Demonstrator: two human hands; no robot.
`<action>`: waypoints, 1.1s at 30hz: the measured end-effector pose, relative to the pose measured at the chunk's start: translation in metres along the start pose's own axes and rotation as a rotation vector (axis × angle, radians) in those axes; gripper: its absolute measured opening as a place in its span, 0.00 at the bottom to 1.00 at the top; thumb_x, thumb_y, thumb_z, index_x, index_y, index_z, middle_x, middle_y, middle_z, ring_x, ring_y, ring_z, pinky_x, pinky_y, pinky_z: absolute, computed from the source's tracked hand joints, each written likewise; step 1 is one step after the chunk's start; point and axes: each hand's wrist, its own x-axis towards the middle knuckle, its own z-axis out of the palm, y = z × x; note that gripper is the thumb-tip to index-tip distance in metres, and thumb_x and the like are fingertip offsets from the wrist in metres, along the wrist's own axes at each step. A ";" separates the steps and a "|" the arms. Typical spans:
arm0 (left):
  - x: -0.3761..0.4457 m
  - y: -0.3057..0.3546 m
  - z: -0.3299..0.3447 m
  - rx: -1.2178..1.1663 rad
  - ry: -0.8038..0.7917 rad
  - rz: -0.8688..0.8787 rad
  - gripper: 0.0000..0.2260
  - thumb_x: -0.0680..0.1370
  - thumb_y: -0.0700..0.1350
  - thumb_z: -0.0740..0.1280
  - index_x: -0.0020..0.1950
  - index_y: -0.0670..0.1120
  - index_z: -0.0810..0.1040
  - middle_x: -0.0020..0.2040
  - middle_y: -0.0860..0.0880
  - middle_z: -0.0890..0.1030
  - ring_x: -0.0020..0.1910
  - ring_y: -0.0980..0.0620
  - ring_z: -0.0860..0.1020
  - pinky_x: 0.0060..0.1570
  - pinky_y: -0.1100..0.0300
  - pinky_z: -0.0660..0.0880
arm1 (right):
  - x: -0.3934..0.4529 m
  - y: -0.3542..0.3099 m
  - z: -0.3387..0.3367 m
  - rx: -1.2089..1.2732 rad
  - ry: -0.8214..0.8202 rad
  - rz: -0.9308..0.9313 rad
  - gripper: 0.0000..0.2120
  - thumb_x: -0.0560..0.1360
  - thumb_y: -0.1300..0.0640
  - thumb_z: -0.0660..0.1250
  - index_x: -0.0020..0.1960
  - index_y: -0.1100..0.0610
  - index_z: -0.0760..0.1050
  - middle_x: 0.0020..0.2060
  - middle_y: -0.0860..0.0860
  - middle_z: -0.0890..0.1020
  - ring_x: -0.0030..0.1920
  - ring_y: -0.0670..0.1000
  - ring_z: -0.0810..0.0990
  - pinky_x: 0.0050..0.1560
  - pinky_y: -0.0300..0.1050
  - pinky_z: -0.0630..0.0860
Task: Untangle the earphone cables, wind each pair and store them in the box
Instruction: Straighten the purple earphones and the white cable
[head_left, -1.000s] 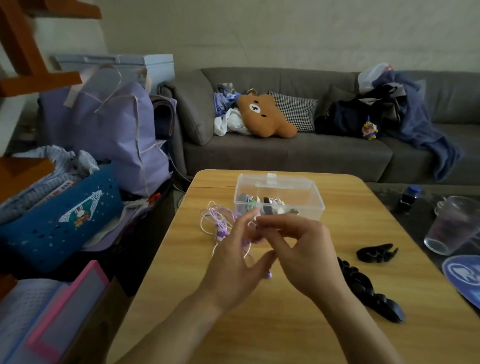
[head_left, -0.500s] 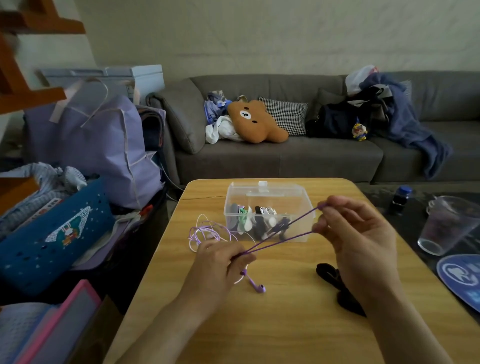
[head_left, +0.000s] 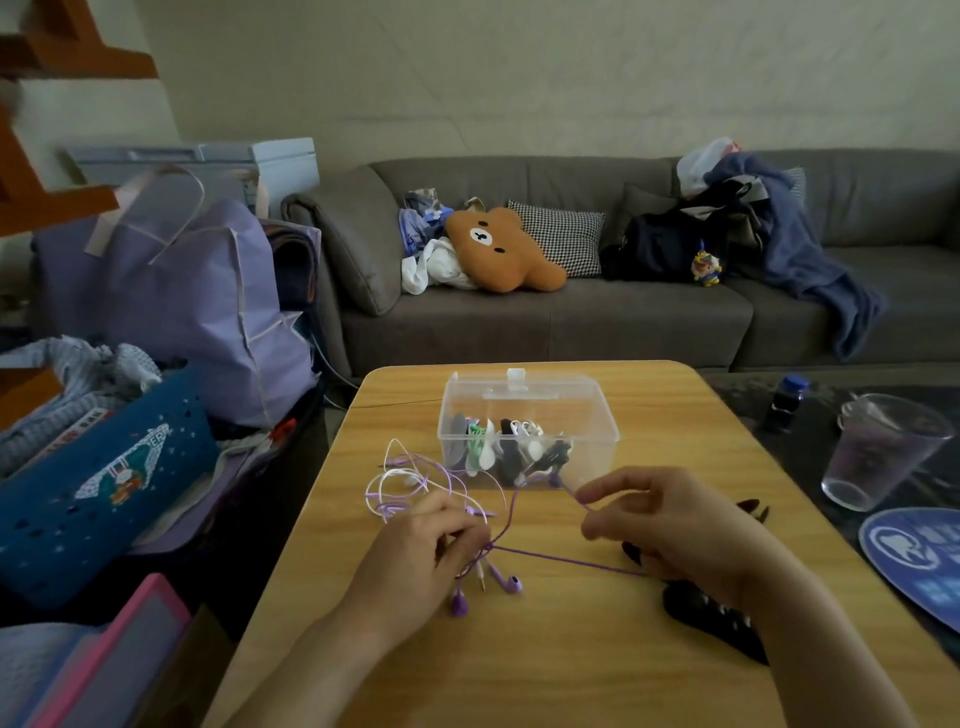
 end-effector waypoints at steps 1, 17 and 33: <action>0.000 0.000 0.000 -0.005 0.001 -0.008 0.09 0.79 0.51 0.67 0.45 0.50 0.84 0.46 0.58 0.76 0.38 0.55 0.80 0.40 0.63 0.75 | 0.000 0.000 0.001 -0.066 -0.042 0.014 0.10 0.72 0.57 0.76 0.53 0.52 0.83 0.41 0.54 0.87 0.34 0.55 0.68 0.28 0.39 0.64; 0.004 -0.005 -0.016 -0.051 0.226 -0.065 0.10 0.71 0.37 0.76 0.49 0.50 0.87 0.43 0.54 0.82 0.42 0.54 0.81 0.42 0.62 0.77 | 0.004 0.003 0.000 0.184 0.535 -0.168 0.05 0.76 0.53 0.72 0.51 0.50 0.84 0.41 0.50 0.85 0.37 0.47 0.77 0.35 0.41 0.76; 0.003 -0.012 -0.046 0.170 0.246 -0.075 0.04 0.70 0.43 0.78 0.39 0.47 0.84 0.36 0.56 0.79 0.38 0.60 0.78 0.37 0.71 0.73 | 0.013 0.013 -0.016 0.259 0.942 -0.231 0.05 0.78 0.55 0.69 0.53 0.49 0.82 0.44 0.45 0.83 0.42 0.43 0.80 0.41 0.35 0.72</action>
